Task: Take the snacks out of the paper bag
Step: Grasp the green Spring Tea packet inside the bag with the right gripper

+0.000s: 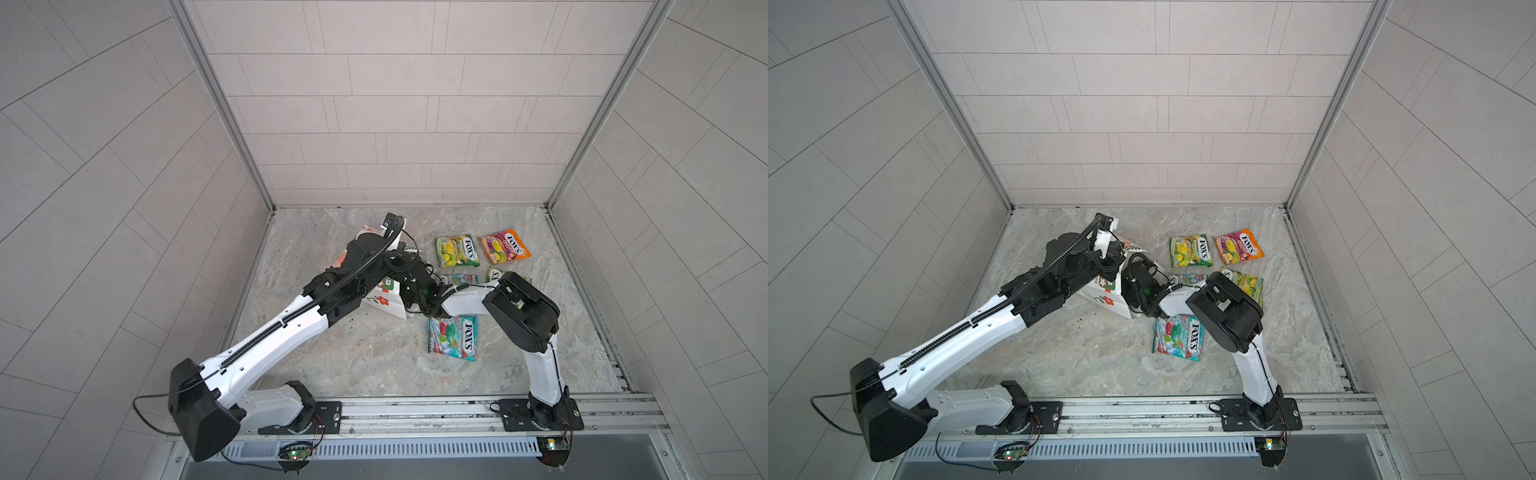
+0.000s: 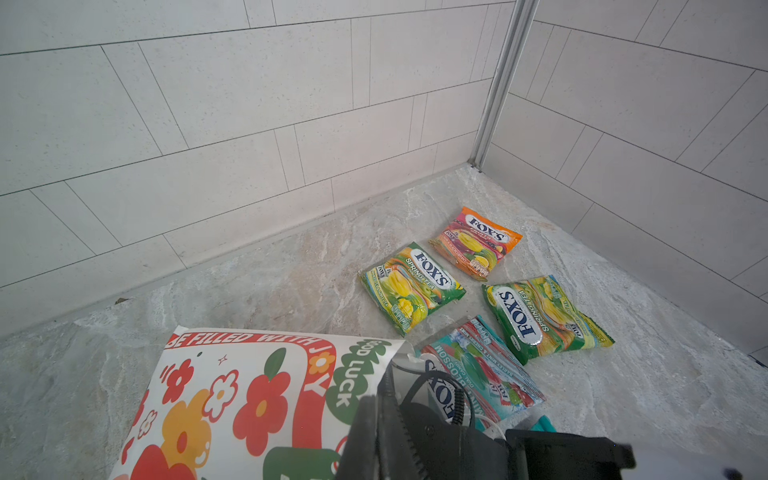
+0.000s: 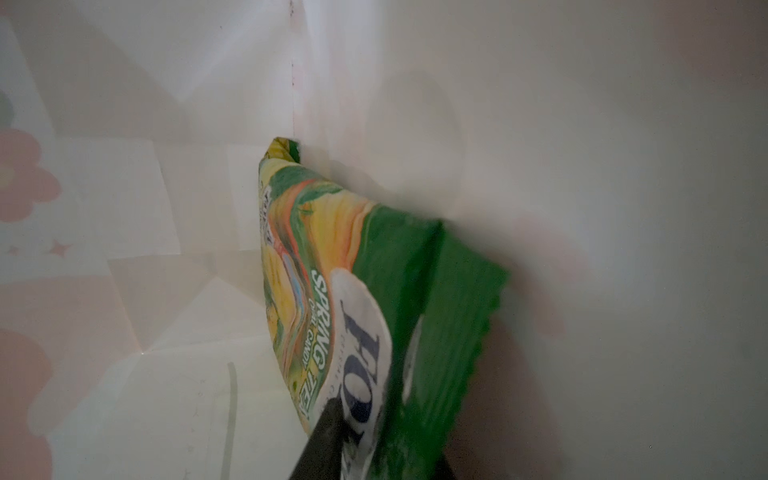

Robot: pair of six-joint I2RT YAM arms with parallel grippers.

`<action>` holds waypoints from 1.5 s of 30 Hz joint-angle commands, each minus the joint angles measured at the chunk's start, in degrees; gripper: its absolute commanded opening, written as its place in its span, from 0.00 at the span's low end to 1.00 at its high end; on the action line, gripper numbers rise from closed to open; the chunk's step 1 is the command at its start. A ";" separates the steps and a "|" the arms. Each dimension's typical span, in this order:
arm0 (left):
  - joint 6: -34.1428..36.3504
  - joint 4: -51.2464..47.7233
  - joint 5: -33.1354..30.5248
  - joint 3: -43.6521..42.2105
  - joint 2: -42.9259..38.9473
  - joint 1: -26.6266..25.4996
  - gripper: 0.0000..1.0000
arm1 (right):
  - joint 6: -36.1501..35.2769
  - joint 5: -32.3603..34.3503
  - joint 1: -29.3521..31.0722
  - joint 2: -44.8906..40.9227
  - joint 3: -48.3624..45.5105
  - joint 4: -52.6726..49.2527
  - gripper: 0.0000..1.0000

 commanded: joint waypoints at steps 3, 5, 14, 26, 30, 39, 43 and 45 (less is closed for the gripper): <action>0.63 1.42 -3.89 -0.21 -1.88 -0.37 0.00 | -3.17 0.90 0.27 -3.18 1.04 -2.17 0.03; 0.82 0.95 -5.78 -0.06 -1.73 -0.37 0.00 | -6.19 0.23 0.26 -4.70 1.01 -3.80 0.00; 1.36 0.21 -12.08 0.02 -1.67 -0.37 0.00 | -14.58 -3.03 0.28 -10.51 0.85 -11.29 0.00; 2.10 0.19 -15.01 -0.19 -1.37 -0.33 0.00 | -26.05 -2.85 0.18 -20.58 -1.06 -22.90 0.00; 2.35 0.07 -15.45 -0.16 -1.18 -0.37 0.00 | -29.67 -2.19 0.09 -23.93 -1.67 -25.77 0.00; 2.56 0.05 -15.43 -0.07 -0.97 -0.37 0.00 | -34.75 1.26 -1.00 -31.03 -3.46 -30.66 0.00; 2.73 0.04 -14.85 -0.18 -1.20 -0.36 0.00 | -35.96 3.69 -1.78 -33.80 -4.72 -30.75 0.00; 2.82 0.00 -14.57 -0.17 -1.30 -0.37 0.00 | -36.57 4.51 -2.21 -35.11 -5.09 -30.81 0.00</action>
